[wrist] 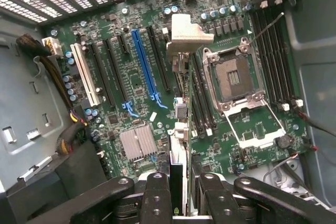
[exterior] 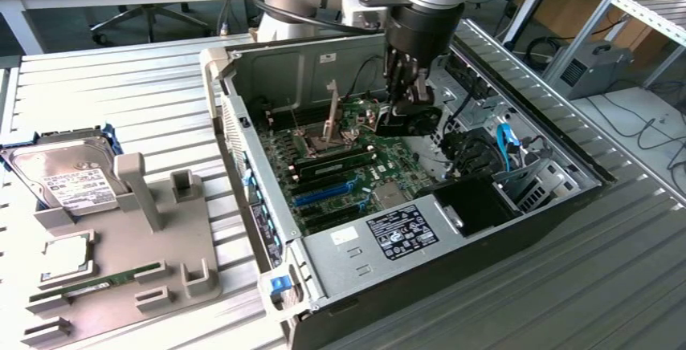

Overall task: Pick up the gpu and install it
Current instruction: 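Insert the gpu into the slot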

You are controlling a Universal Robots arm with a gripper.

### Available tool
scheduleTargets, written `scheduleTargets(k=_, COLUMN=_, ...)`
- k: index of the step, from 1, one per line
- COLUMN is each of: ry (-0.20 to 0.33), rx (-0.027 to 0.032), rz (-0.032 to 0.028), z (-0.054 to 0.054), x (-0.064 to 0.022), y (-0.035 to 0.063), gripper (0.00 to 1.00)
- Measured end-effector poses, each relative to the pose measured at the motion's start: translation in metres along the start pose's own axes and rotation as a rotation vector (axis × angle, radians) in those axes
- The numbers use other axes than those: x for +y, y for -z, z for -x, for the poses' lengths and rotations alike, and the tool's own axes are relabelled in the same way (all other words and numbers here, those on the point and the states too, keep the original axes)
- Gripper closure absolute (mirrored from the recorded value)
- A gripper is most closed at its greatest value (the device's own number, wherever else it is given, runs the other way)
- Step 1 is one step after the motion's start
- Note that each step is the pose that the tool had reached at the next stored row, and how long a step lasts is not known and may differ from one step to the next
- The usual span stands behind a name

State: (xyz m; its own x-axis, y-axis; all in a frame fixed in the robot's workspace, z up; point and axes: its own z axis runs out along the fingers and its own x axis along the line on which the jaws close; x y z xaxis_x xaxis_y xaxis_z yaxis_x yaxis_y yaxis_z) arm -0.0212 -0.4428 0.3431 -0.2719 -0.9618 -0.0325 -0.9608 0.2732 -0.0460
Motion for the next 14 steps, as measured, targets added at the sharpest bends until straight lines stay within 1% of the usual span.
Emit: scheduleTargets(k=14, ry=0.084, rx=-0.0037, rz=0.0027, z=0.0000, x=0.0000, y=0.0000, gripper=0.74)
